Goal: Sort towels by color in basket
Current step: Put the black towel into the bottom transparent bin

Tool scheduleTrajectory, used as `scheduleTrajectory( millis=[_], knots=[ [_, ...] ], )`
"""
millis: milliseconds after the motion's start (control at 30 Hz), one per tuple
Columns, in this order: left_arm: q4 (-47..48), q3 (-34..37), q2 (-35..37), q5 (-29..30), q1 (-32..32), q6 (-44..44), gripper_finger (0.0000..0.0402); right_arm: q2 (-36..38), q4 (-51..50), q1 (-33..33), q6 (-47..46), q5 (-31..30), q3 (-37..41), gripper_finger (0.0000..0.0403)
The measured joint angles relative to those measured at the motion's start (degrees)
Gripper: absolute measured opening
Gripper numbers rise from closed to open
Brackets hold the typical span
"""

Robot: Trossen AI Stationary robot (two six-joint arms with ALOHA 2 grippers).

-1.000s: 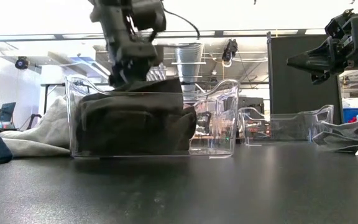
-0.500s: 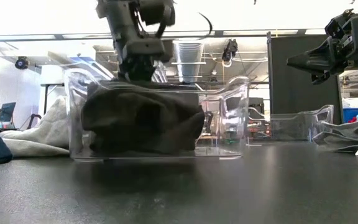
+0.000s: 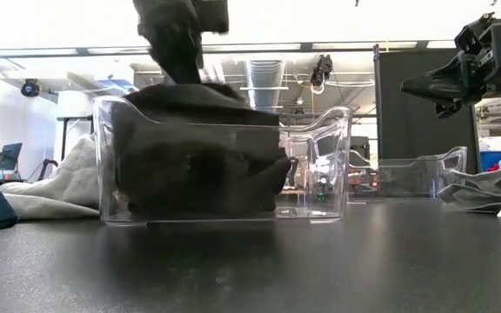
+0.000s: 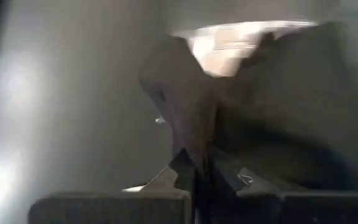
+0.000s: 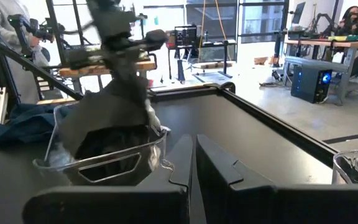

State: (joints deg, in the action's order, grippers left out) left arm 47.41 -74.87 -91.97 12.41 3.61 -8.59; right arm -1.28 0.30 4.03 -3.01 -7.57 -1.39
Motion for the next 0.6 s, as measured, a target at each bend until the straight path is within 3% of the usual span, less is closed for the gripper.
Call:
scheduleTrajectory(
  millis=[133,267,400,600],
  knots=[
    [-2.3,0.3,0.8,-7.3,5.8,2.8,0.0001,0.0,0.0,0.0,0.0,0.0,0.0,0.0013],
    [-5.4,2.3,-0.9,-8.9,10.7,4.7,0.0,0.0,0.0,0.0,0.0,0.0,0.0,0.0013],
    [-9.4,6.2,-4.3,-8.6,11.0,5.1,0.0,0.0,0.0,0.0,0.0,0.0,0.0,0.0013],
    [-9.0,8.0,-9.1,-2.3,6.7,5.9,0.0,0.0,0.0,0.0,0.0,0.0,0.0,0.0013]
  ],
)
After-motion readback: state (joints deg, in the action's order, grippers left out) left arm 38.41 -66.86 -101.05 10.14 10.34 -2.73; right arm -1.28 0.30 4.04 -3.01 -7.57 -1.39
